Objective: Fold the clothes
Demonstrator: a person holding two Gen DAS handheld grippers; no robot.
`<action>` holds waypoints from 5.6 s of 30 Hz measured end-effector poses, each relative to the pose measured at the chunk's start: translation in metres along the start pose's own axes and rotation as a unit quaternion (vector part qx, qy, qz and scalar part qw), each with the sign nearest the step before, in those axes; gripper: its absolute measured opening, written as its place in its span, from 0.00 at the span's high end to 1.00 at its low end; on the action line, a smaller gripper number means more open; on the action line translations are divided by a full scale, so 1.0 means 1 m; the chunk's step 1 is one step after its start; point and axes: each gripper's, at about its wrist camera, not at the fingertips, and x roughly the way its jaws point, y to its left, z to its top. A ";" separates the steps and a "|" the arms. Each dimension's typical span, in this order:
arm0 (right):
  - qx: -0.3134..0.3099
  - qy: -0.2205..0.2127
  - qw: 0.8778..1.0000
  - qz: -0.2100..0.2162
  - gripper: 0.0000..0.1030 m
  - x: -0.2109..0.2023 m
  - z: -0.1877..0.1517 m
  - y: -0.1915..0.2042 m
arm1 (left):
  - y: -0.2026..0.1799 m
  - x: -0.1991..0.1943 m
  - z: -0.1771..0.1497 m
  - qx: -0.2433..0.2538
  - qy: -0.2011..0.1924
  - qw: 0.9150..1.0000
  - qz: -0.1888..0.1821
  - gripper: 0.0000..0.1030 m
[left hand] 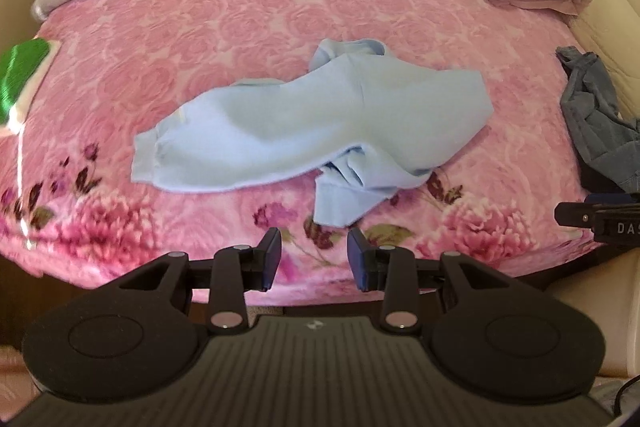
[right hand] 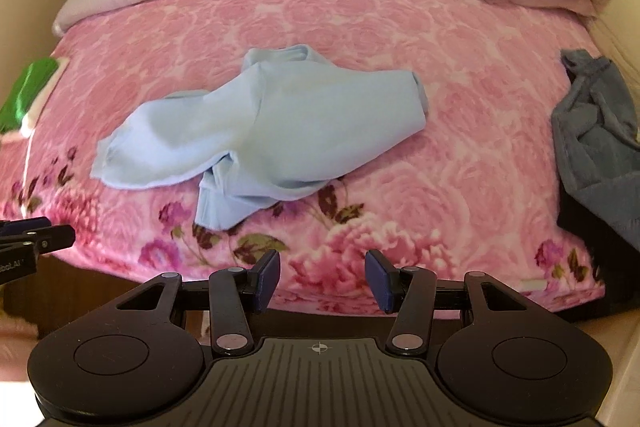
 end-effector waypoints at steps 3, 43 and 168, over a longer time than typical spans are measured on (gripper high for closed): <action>0.041 0.001 0.999 -0.012 0.51 0.011 0.015 0.015 | 0.026 0.012 0.023 0.021 0.005 1.000 -0.015 0.69; 0.360 0.062 0.920 -0.144 0.48 0.137 0.058 0.055 | 0.216 0.255 0.159 0.206 0.049 0.964 -0.163 0.54; 0.298 -0.038 0.947 -0.115 0.95 0.122 0.132 -0.143 | 0.035 0.277 0.187 0.427 -0.039 0.897 -0.107 0.52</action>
